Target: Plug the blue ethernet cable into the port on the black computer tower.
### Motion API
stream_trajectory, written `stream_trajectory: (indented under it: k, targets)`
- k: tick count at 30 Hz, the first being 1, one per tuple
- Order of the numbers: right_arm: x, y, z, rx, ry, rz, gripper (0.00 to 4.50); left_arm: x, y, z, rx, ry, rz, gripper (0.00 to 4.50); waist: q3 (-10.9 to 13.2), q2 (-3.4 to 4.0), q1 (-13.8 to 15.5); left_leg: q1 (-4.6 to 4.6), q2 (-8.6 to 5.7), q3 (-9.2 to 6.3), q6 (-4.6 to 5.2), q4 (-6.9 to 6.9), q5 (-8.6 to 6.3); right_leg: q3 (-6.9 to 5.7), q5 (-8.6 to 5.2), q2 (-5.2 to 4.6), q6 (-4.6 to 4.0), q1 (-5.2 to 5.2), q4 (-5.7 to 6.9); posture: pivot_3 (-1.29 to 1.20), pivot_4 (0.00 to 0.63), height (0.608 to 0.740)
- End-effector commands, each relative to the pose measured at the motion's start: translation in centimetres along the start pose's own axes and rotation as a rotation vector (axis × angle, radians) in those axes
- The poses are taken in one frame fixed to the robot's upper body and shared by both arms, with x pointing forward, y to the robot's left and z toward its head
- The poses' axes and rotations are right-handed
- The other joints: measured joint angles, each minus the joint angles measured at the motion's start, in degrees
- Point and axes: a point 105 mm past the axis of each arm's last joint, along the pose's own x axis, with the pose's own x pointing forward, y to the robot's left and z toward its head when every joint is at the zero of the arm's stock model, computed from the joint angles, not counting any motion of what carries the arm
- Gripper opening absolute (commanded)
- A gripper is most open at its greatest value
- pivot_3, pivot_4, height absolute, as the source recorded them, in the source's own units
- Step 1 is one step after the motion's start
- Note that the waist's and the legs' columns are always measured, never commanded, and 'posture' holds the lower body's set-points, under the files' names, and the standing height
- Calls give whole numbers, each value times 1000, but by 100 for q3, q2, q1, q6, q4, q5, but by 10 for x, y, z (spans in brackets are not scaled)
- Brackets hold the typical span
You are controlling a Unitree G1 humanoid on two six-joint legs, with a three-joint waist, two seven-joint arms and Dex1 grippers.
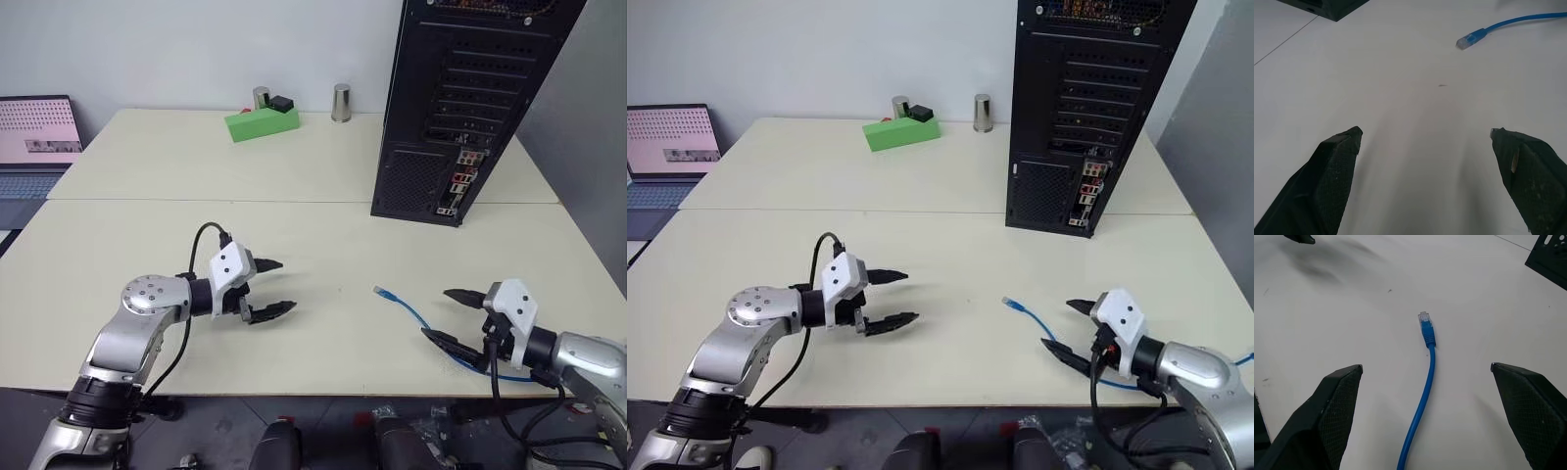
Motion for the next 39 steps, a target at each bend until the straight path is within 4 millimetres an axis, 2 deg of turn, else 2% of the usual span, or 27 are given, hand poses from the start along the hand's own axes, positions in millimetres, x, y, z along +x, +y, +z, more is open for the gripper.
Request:
stream_trajectory:
  k: [1, 10, 21, 26, 35, 39]
  targets:
    - [2, 3, 8, -29, -20, 19, 4459, -2, -6, 17, 41, -67, -29, 4500, 0, 0, -1, 0, 0, 0, 0, 0, 0, 0, 0, 0, -1, 0, 0, 0, 150, 740]
    - [18, 3, 8, -36, -35, -19, 4459, 2, -17, 16, 74, -35, -77, 4500, 0, 0, -3, 2, 1, 0, 0, 0, 0, 1, 0, 0, 0, 1, 1, 0, 150, 740]
    - [72, -4, -14, 14, 5, 6, 4459, 8, -23, 19, 83, -27, -136, 4500, 1, -6, -3, 7, 2, 2, 0, 0, 0, 3, 1, 3, -3, 2, 1, 0, 150, 740]
    - [80, -7, -24, -11, 39, 34, 4459, 5, -29, 20, 62, -21, -200, 4500, 1, -6, -7, 7, 2, 2, 0, -1, 0, 3, 1, 2, -4, 2, 1, 0, 150, 740]
    - [84, -7, -34, -19, 67, 60, 4459, 4, -26, 26, 87, -43, -207, 4500, 1, -6, -5, 14, 3, 2, 0, -1, 0, 3, 1, 4, -3, 7, 2, 0, 150, 740]
    - [84, -11, -37, 9, 76, 43, 3775, 7, -25, 27, 110, -46, -221, 4500, 1, -6, -7, 25, 4, 2, 0, -2, 0, 3, 1, 4, -3, 19, 1, 0, 150, 740]
